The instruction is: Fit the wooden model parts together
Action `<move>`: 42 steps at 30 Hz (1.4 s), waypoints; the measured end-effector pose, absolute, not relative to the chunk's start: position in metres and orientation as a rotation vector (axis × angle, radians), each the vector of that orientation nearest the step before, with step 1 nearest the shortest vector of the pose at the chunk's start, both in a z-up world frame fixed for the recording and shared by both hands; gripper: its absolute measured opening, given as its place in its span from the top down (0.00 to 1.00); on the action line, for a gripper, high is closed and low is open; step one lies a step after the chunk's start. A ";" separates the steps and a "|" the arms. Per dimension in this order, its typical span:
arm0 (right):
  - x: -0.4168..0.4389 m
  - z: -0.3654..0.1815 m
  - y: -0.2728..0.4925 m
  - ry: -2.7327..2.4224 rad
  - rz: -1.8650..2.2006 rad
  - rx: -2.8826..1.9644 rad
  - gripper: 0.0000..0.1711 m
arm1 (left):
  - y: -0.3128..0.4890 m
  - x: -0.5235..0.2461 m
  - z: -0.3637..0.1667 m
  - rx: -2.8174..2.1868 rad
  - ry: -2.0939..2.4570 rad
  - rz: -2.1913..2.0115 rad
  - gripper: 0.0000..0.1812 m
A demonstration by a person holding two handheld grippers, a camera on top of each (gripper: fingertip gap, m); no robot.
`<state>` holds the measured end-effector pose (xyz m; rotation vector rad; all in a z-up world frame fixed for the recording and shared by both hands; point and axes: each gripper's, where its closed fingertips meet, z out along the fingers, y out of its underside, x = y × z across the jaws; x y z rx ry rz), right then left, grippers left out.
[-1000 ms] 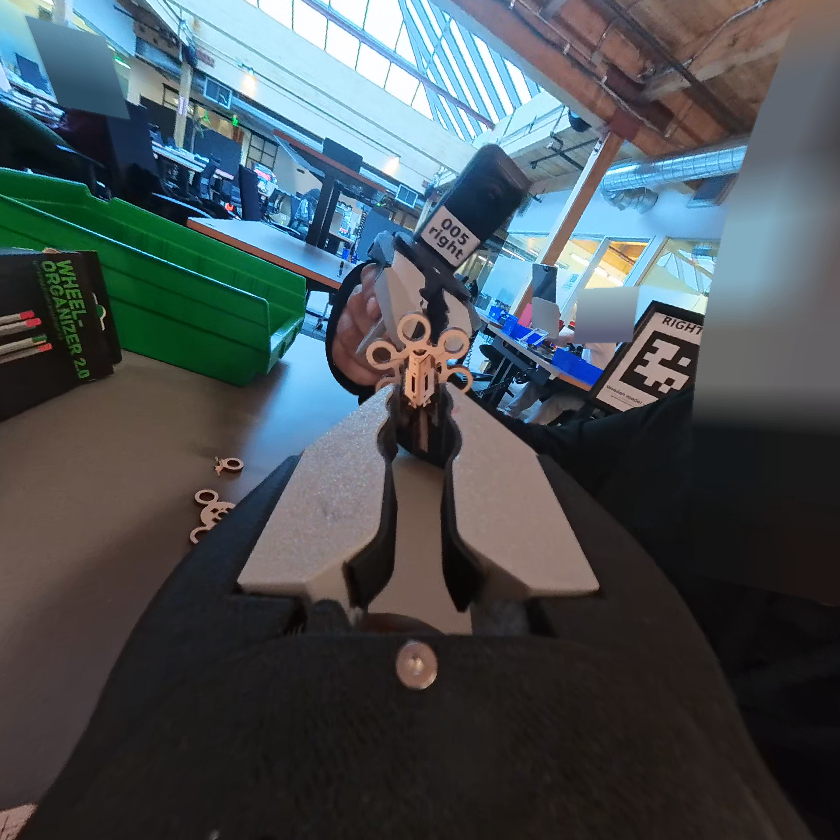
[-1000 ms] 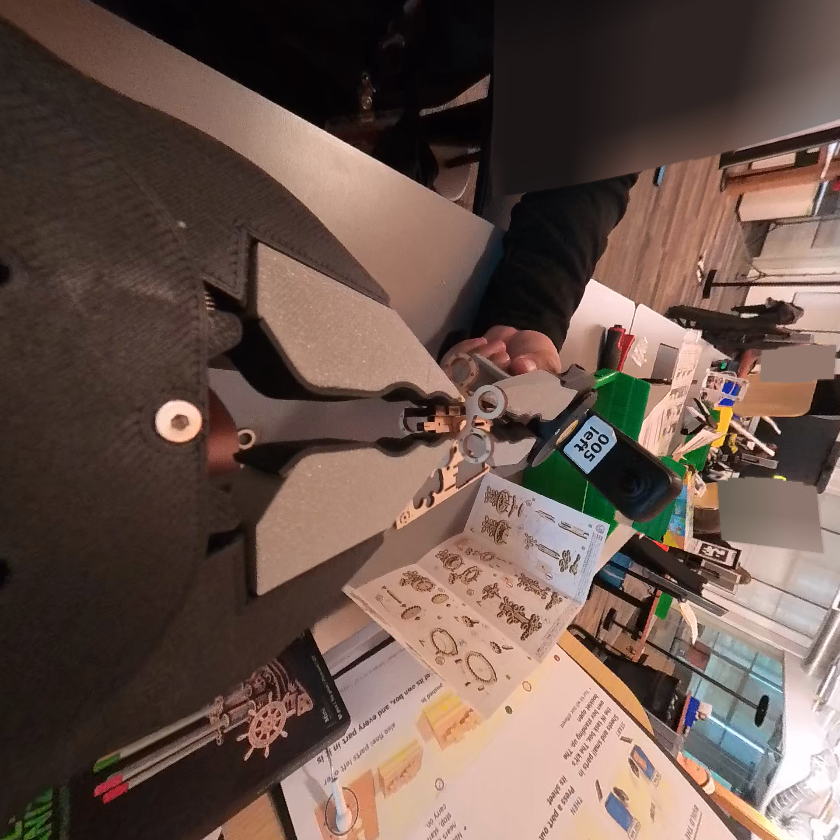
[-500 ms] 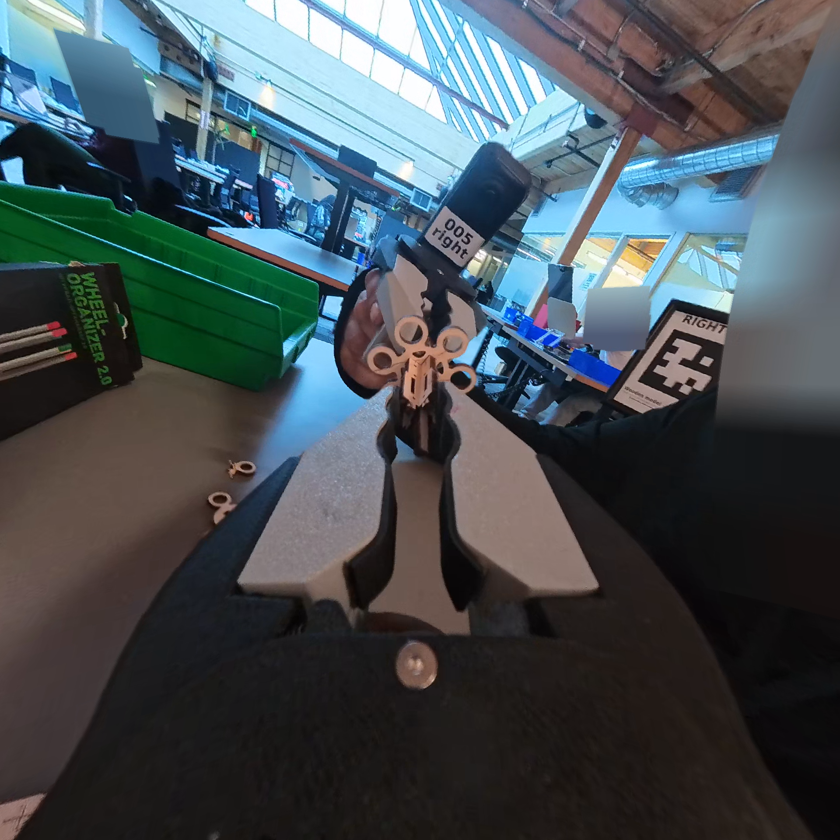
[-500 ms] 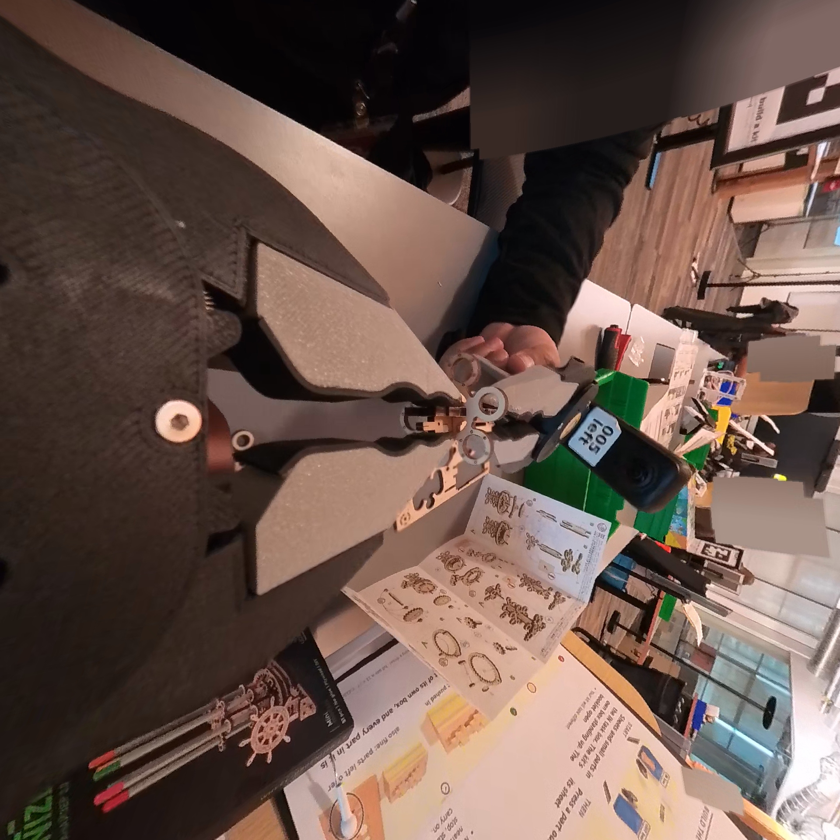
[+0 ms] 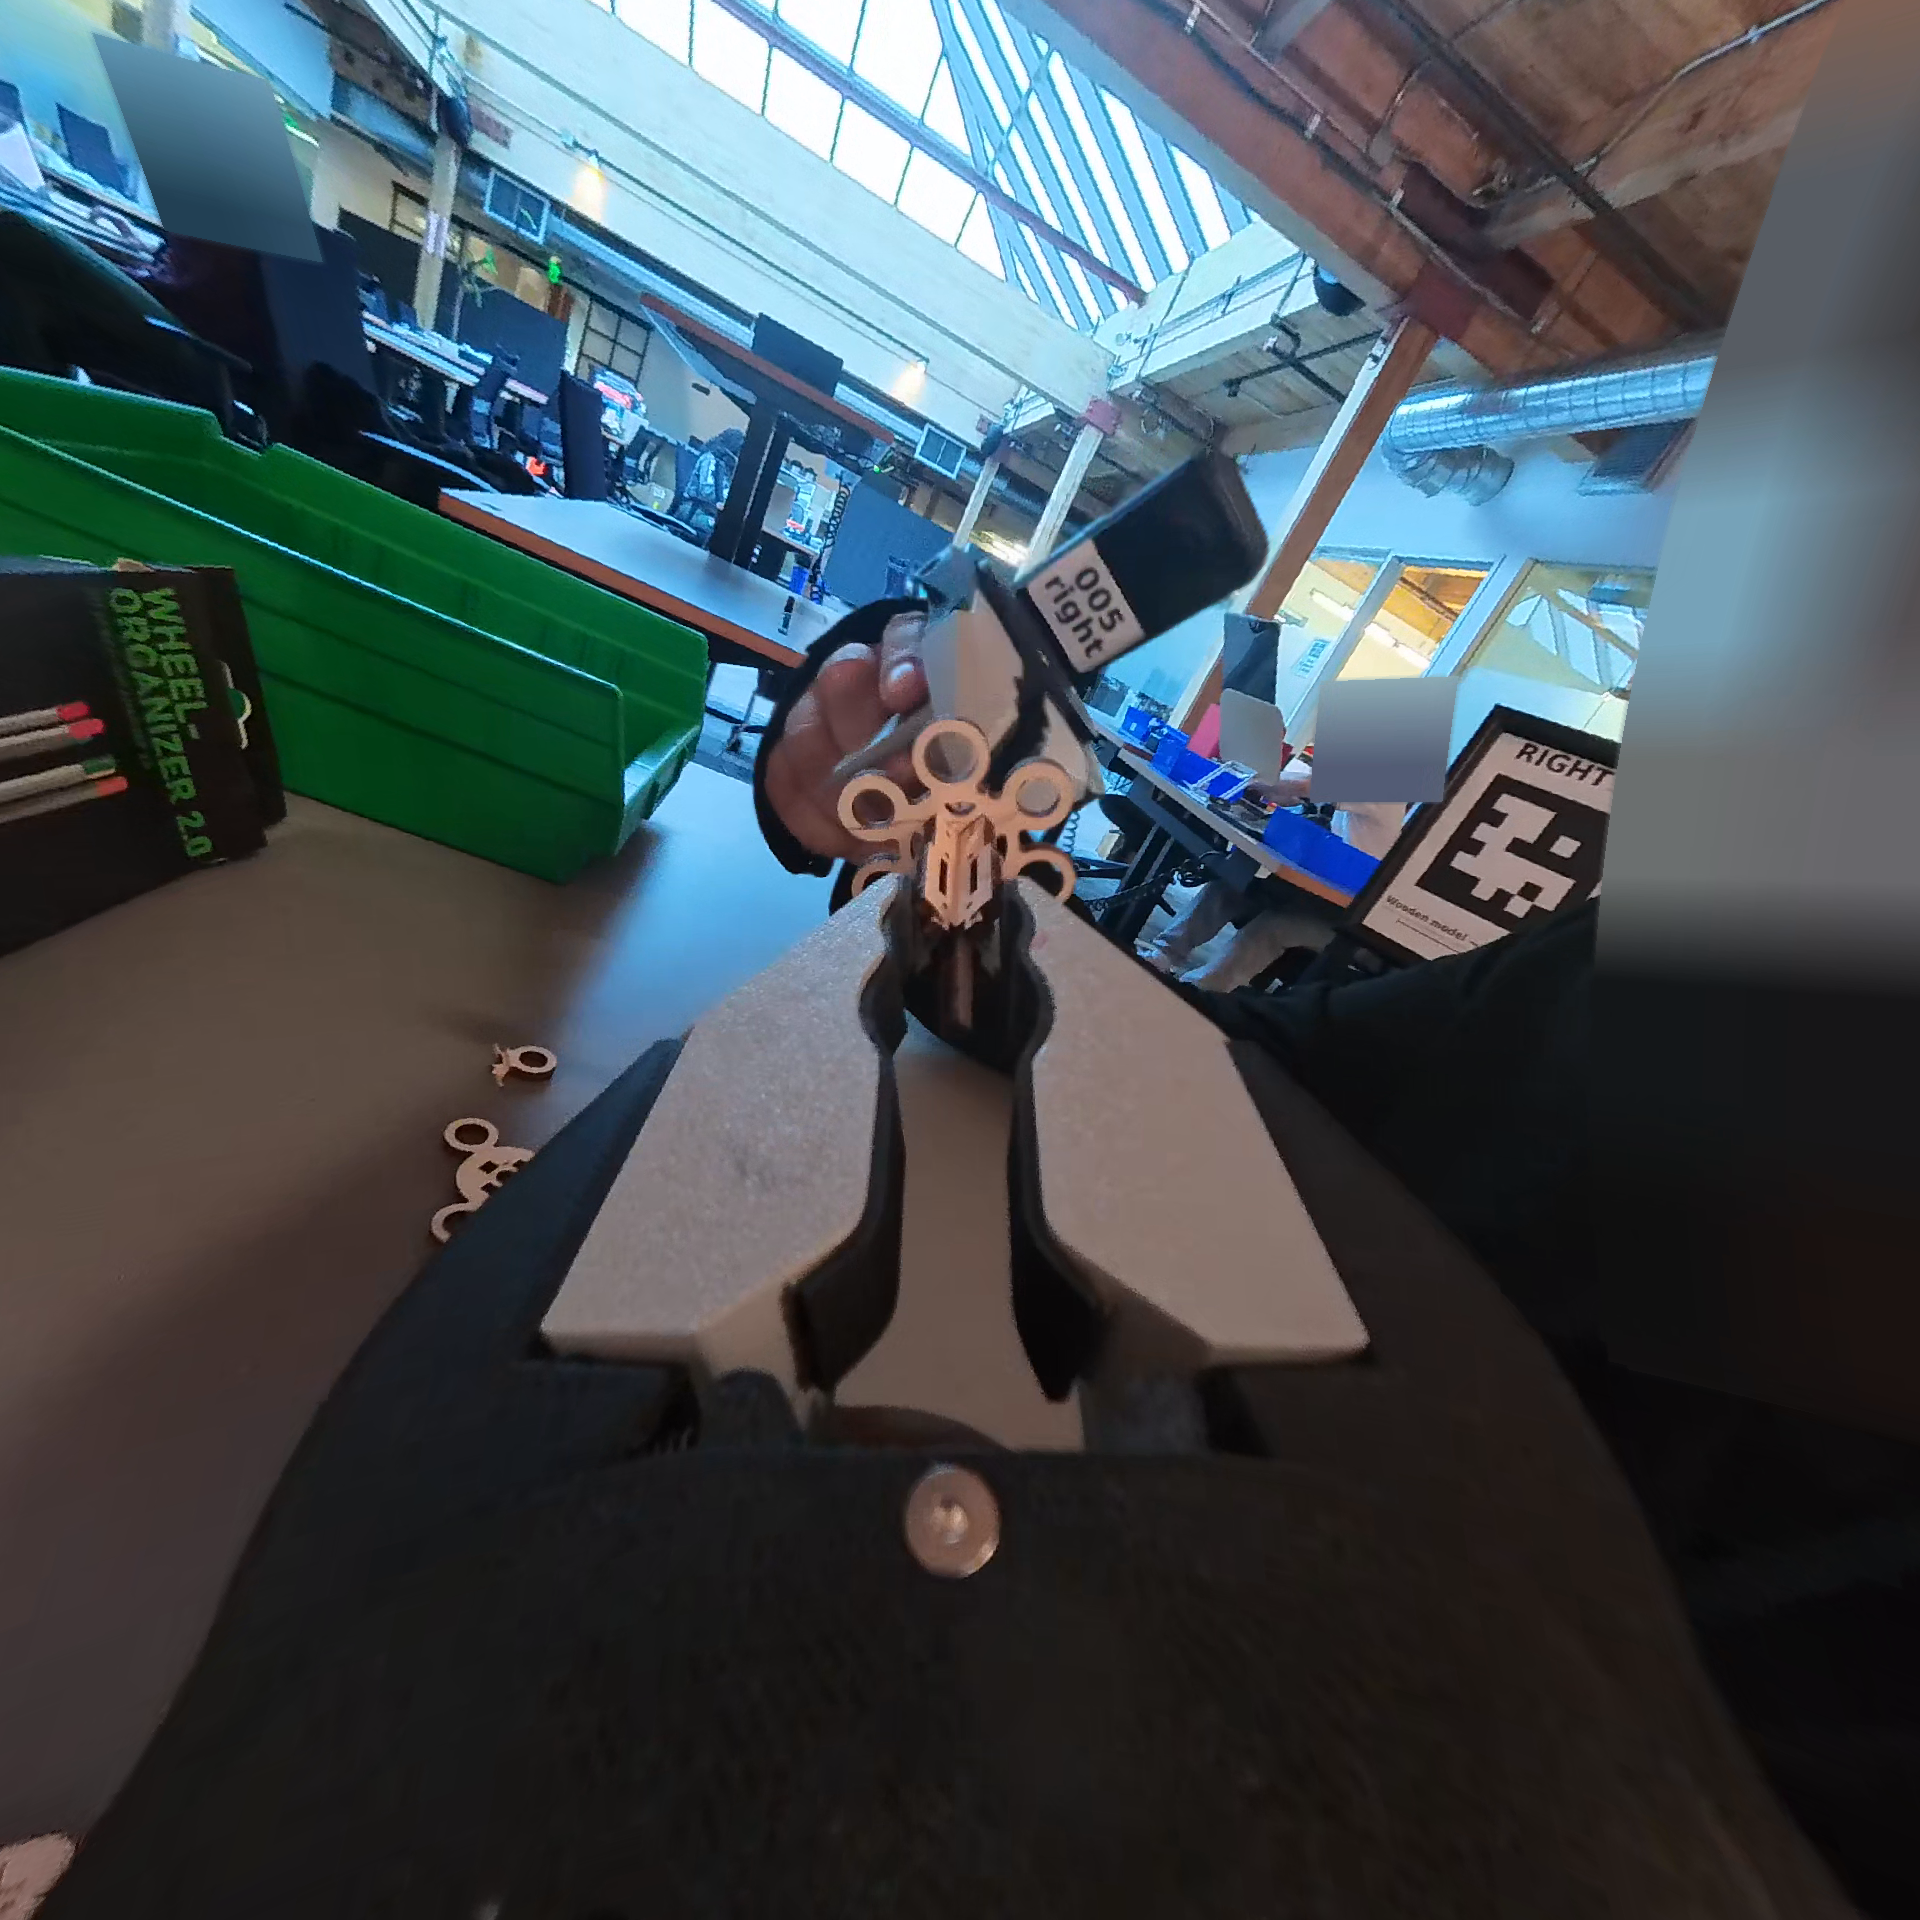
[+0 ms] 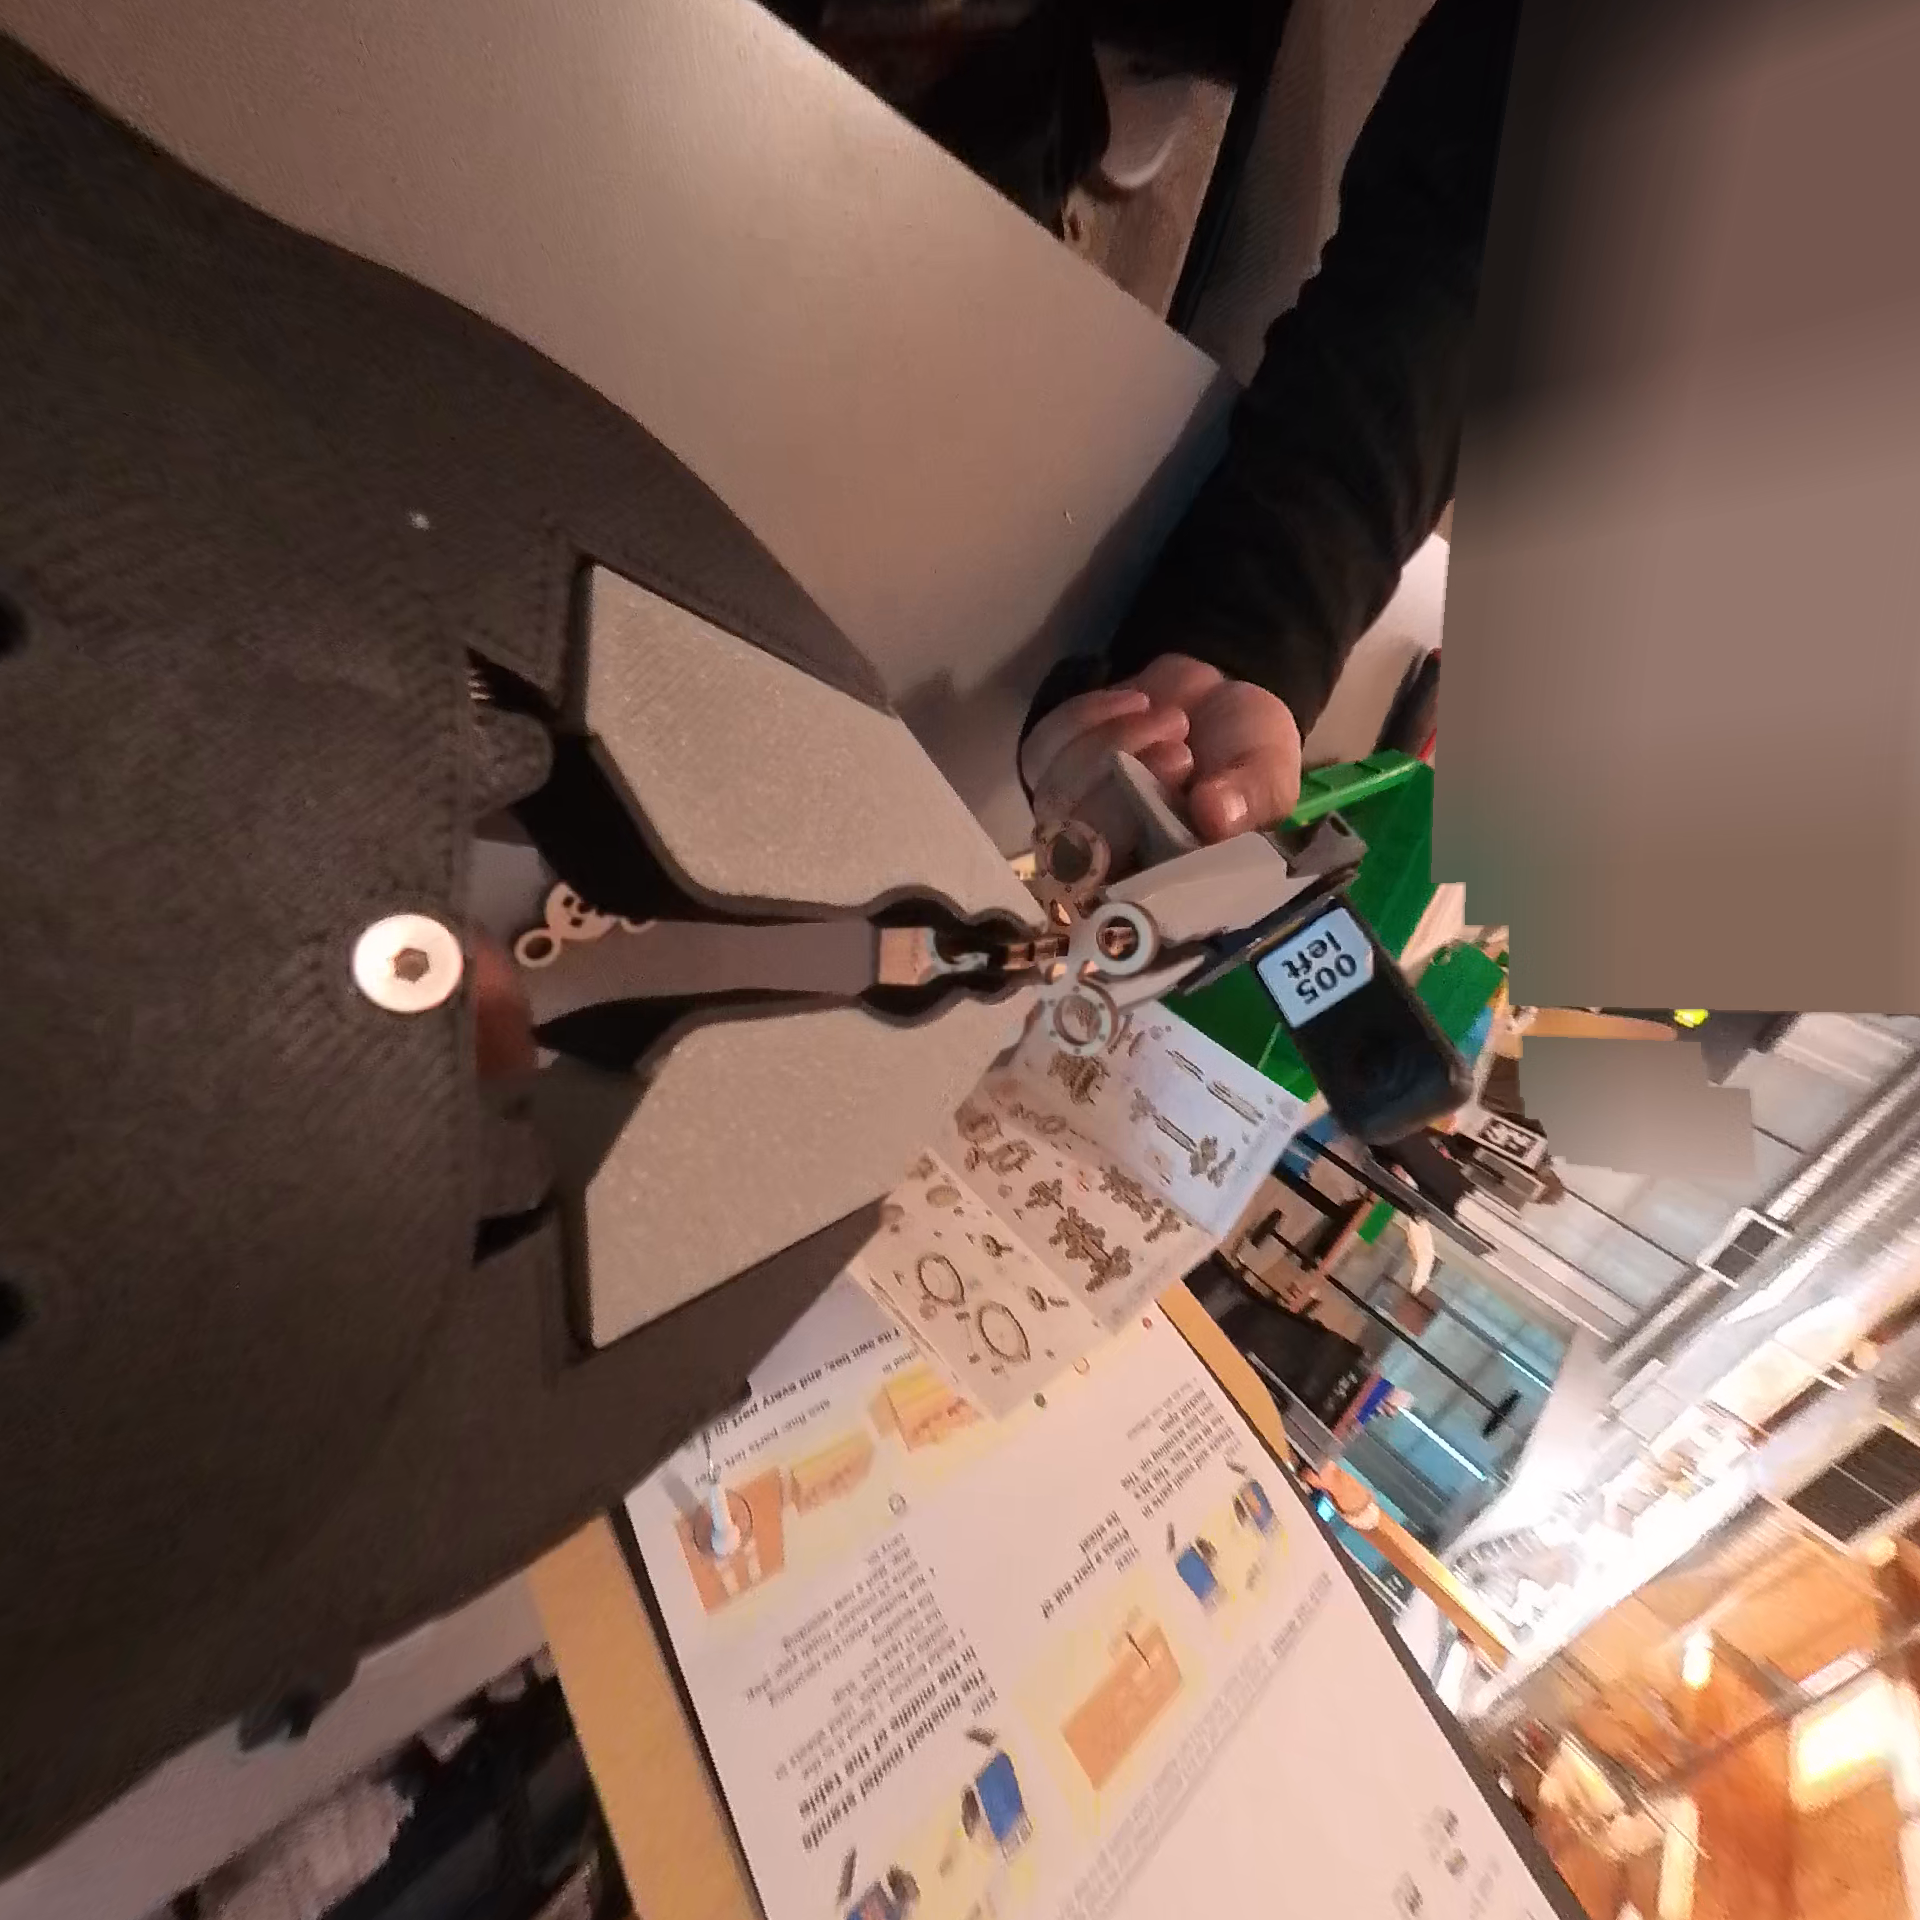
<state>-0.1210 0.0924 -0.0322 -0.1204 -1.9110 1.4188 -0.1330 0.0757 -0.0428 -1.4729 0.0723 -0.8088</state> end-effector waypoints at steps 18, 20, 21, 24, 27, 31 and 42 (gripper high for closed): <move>-0.122 -0.048 0.086 -1.990 1.367 -0.147 1.00 | 0.080 -0.129 -0.053 -1.505 0.061 -0.819 0.93; -0.123 -0.051 0.086 -2.001 1.353 -0.155 1.00 | 0.080 -0.131 -0.056 -1.525 0.058 -0.806 0.93; -0.125 -0.056 0.087 -2.019 1.325 -0.163 1.00 | 0.081 -0.133 -0.060 -1.548 0.055 -0.780 0.93; -0.128 -0.063 0.087 -2.047 1.324 -0.178 1.00 | 0.082 -0.135 -0.066 -1.542 0.020 -0.818 0.93; -0.130 -0.066 0.087 -2.057 1.338 -0.189 1.00 | 0.082 -0.137 -0.069 -1.555 0.005 -0.798 0.93; -0.132 -0.067 0.087 -2.059 1.360 -0.202 1.00 | 0.082 -0.139 -0.070 -1.536 -0.024 -0.837 0.93; -0.145 -0.088 0.081 -2.127 1.392 -0.266 1.00 | 0.077 -0.152 -0.091 -1.583 -0.103 -0.829 0.93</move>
